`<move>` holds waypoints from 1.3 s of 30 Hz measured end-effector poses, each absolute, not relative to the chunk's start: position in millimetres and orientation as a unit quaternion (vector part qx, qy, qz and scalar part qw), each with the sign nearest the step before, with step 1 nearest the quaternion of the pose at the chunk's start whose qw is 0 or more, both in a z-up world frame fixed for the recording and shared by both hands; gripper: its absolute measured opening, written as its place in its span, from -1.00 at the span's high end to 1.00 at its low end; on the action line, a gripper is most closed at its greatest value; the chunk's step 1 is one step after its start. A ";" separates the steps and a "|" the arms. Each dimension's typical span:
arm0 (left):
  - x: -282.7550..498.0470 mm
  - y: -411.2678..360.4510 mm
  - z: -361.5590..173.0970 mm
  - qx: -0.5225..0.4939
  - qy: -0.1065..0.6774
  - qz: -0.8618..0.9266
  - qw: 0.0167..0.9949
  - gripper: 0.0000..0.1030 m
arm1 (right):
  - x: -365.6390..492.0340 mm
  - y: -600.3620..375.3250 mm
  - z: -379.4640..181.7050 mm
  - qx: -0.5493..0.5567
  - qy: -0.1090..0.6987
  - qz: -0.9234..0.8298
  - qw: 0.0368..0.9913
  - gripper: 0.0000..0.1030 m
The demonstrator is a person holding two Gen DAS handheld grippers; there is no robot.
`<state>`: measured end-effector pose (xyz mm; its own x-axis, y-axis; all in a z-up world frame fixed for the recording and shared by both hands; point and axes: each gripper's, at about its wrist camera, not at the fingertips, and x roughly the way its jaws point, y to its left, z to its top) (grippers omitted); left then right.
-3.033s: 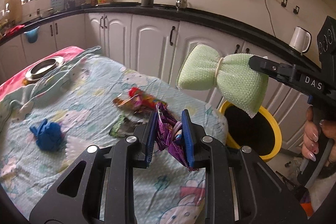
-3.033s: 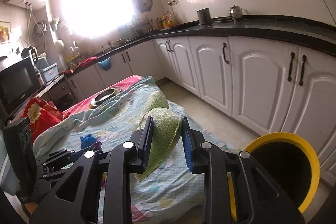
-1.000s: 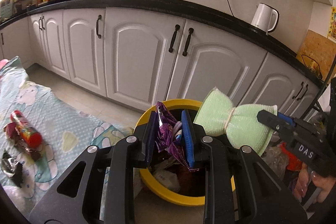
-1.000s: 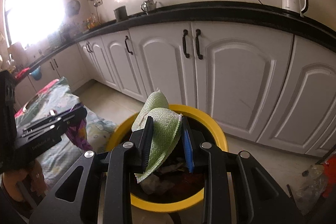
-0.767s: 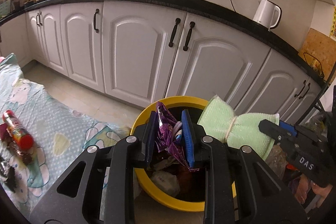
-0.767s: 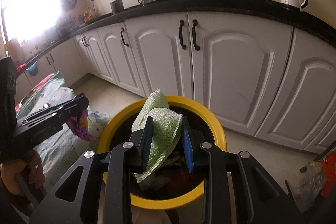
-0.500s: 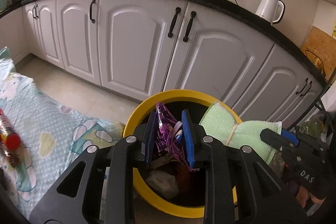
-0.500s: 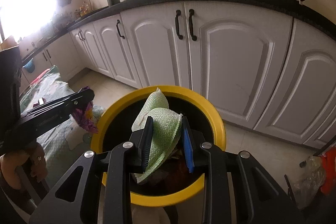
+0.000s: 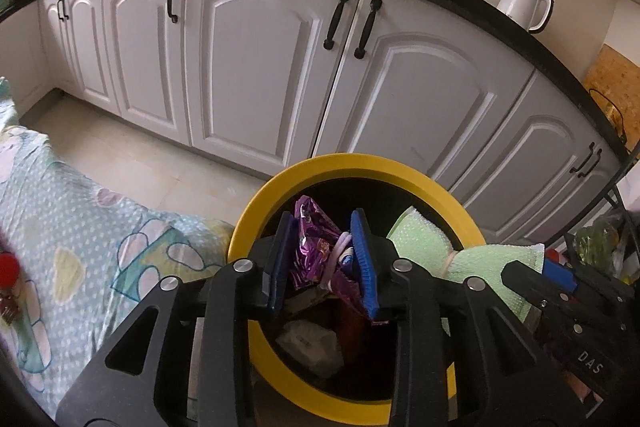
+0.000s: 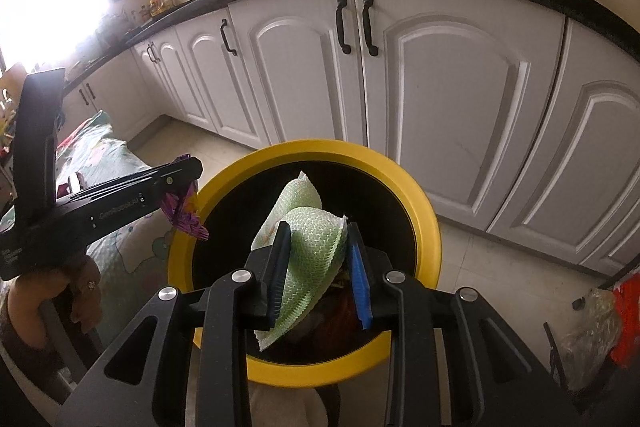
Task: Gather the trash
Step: 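Carry both items over the yellow bin and open both grippers to drop them, then move both open grippers back from the bin toward the bed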
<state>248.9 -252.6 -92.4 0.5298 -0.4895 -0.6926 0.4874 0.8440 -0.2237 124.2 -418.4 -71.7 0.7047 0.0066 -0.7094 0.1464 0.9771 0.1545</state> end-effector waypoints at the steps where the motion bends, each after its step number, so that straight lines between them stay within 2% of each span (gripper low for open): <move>1: 248.4 -252.9 -92.9 -0.001 0.397 -0.281 0.874 0.50 | 124.9 -419.1 -71.7 0.105 0.382 -0.040 0.917 0.41; 4: 248.5 -252.7 -93.9 -0.003 0.402 -0.280 0.872 0.34 | 124.4 -424.7 -68.4 0.116 0.377 -0.051 0.918 0.38; 5: 248.9 -252.1 -94.1 -0.005 0.404 -0.280 0.871 0.29 | 123.1 -427.7 -65.7 0.118 0.372 -0.058 0.919 0.31; 7: 248.2 -249.6 -94.4 -0.007 0.405 -0.277 0.871 0.03 | 120.1 -432.4 -63.1 0.127 0.363 -0.068 0.921 0.10; 9: 247.0 -247.2 -94.6 -0.008 0.408 -0.274 0.871 -0.04 | 117.9 -436.2 -59.8 0.128 0.356 -0.078 0.922 0.07; 11: 244.9 -243.8 -93.7 -0.009 0.408 -0.269 0.873 -0.27 | 115.7 -437.7 -57.0 0.124 0.350 -0.086 0.925 0.03; 13: 241.3 -238.0 -90.0 -0.014 0.405 -0.263 0.876 -0.63 | 113.6 -437.7 -55.4 0.124 0.344 -0.091 0.926 -0.09; 15: 237.2 -231.9 -85.3 -0.017 0.400 -0.254 0.881 -0.79 | 113.1 -437.1 -52.9 0.120 0.339 -0.093 0.928 -0.13; 20: 224.7 -215.3 -72.6 -0.018 0.387 -0.235 0.891 -0.79 | 108.9 -428.0 -42.4 0.103 0.316 -0.092 0.939 -0.29; 39: 170.1 -118.9 -17.7 -0.038 0.303 -0.149 0.940 -0.79 | 99.3 -363.0 -5.2 0.070 0.273 0.001 0.959 -0.36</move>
